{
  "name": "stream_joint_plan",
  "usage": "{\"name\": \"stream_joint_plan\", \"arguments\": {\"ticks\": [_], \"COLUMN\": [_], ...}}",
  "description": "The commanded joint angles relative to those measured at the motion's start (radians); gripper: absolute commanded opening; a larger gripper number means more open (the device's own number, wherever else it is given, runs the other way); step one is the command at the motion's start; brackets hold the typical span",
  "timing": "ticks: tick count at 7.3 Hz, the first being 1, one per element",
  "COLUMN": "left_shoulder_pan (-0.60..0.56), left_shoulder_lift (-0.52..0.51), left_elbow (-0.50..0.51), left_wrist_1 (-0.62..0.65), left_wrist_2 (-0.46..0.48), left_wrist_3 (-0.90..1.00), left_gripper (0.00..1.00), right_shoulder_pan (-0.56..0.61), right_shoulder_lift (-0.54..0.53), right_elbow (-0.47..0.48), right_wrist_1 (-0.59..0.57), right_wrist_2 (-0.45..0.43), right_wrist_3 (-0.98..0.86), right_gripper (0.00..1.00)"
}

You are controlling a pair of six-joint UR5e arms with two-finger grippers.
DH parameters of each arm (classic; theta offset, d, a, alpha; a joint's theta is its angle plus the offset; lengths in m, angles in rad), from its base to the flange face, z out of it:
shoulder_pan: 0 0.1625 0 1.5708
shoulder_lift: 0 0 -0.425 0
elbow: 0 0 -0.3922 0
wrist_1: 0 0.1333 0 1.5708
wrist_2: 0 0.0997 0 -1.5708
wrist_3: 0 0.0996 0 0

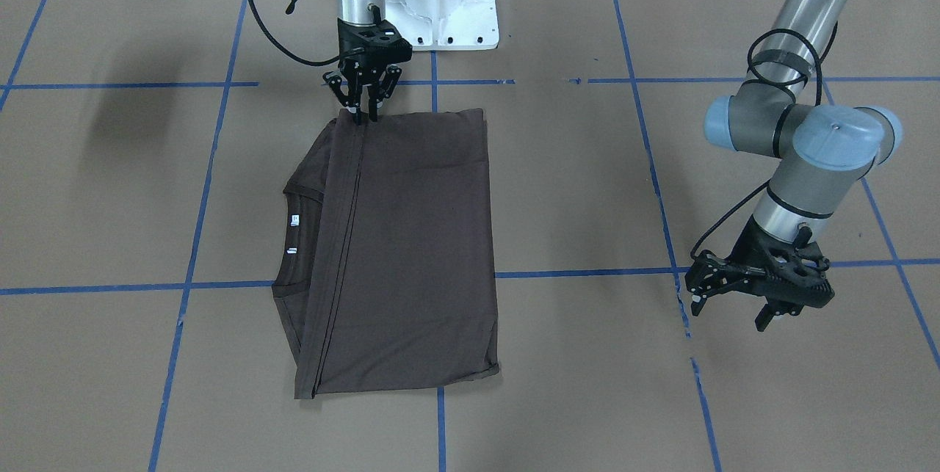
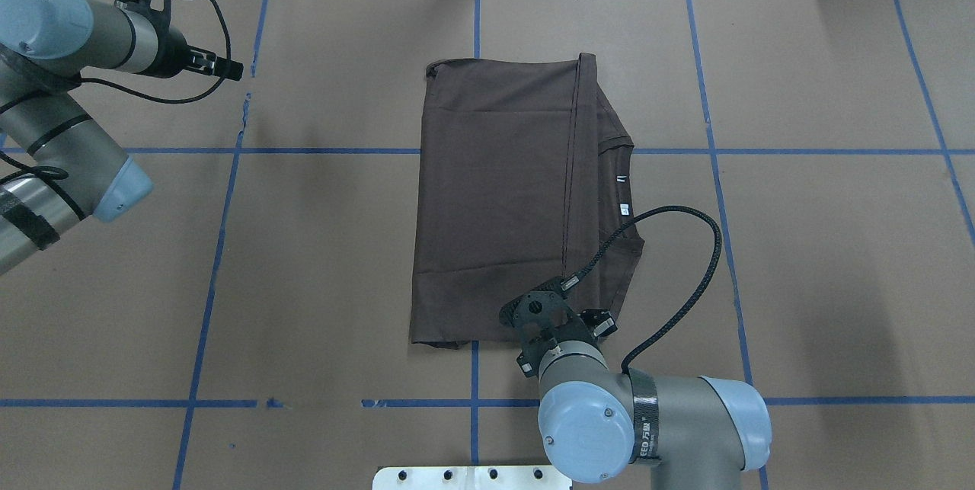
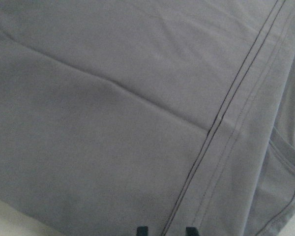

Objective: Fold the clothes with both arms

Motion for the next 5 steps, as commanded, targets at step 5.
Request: {"name": "stream_joint_plan", "arguments": {"ticks": [5], "left_shoulder_pan": [0.000], "left_shoulder_lift": [0.000], "left_elbow": [0.000], "left_wrist_1": [-0.002], "left_wrist_2": [0.000], "left_wrist_3": [0.000], "left_gripper": [1.00], "right_shoulder_pan": [-0.004], "right_shoulder_lift": [-0.004], "right_elbow": [0.006], "right_wrist_1": [-0.008], "right_wrist_2": [-0.003], "right_wrist_3": [0.001], "right_gripper": [0.23]}}
